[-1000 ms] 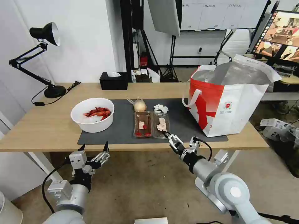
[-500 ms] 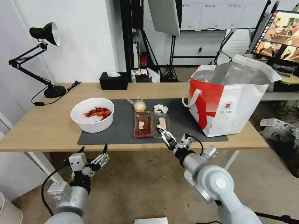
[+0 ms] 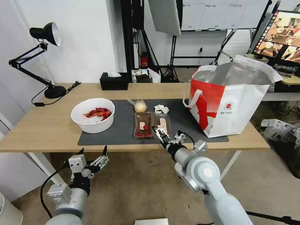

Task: Pick up the trash from the table and place it into the takeout bag.

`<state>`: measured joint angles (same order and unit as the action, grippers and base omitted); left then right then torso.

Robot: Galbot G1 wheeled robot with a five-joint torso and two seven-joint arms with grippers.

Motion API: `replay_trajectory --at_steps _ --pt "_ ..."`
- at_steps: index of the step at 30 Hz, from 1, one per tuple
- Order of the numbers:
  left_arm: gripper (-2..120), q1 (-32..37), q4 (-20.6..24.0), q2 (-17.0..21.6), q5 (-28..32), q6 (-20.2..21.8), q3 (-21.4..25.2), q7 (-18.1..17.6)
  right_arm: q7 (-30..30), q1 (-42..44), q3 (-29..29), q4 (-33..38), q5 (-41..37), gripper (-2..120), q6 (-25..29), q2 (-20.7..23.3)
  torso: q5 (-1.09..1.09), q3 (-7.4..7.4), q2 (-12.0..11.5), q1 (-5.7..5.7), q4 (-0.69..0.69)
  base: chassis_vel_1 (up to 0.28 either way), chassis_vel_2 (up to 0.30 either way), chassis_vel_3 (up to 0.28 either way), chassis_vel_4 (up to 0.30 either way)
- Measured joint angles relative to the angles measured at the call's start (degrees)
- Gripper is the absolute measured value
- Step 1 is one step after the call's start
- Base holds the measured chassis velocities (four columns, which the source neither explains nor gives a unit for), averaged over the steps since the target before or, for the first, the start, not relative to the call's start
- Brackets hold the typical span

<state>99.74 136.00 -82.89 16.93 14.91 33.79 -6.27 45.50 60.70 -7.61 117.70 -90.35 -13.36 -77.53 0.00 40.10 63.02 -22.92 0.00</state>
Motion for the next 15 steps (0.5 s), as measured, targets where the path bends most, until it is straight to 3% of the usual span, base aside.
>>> replay_trajectory --at_steps 15 --pt "100 0.45 -0.46 0.15 -0.06 -0.21 0.16 -0.02 1.57 -2.44 -0.06 -3.77 -0.05 100 -0.03 -3.08 0.0 0.0 0.01 0.01 0.0 0.0 0.0 0.0 0.0"
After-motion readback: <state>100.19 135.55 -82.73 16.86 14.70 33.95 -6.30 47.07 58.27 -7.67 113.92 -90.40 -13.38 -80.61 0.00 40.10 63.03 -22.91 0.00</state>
